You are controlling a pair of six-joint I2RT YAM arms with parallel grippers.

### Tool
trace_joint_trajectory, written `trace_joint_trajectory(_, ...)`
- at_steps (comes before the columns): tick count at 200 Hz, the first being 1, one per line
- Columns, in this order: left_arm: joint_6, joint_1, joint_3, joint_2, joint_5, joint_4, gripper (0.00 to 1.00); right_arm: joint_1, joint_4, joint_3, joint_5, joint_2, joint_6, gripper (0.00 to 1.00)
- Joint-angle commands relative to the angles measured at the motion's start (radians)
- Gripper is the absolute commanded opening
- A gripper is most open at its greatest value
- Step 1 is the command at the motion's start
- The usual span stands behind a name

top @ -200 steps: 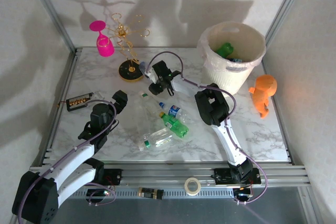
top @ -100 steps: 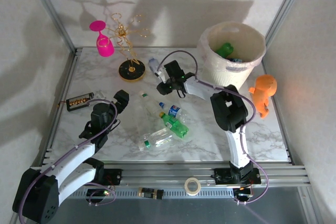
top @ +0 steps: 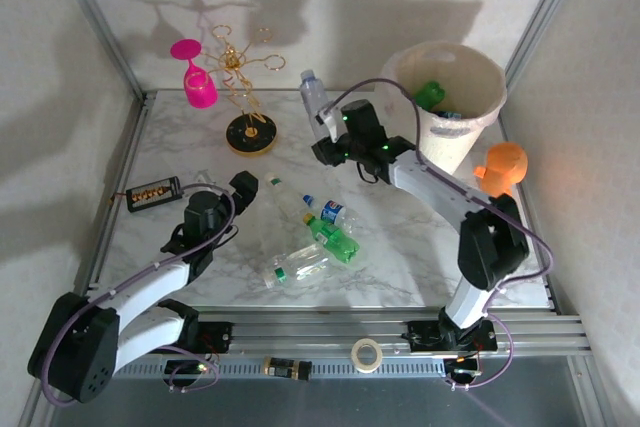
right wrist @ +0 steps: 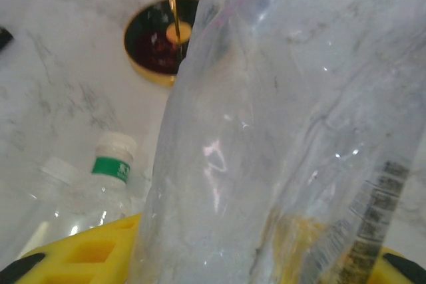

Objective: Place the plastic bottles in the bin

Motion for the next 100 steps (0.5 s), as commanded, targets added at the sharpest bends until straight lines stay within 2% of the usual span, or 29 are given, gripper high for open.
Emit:
trace_joint_trajectory(1,0.032,-0.032,0.058,0.030,0.018,0.054,1.00,-0.025,-0.010,-0.007,0.005,-0.100,0.026,0.36)
trace_joint_trajectory(48,0.110,-0.107,0.147,0.110,-0.007,0.037,1.00,-0.122,-0.072,0.031,-0.042,-0.257,0.079,0.35)
trace_joint_trajectory(100,0.175,-0.172,0.223,0.161,-0.040,0.008,1.00,-0.292,-0.109,0.015,-0.049,-0.372,0.135,0.35)
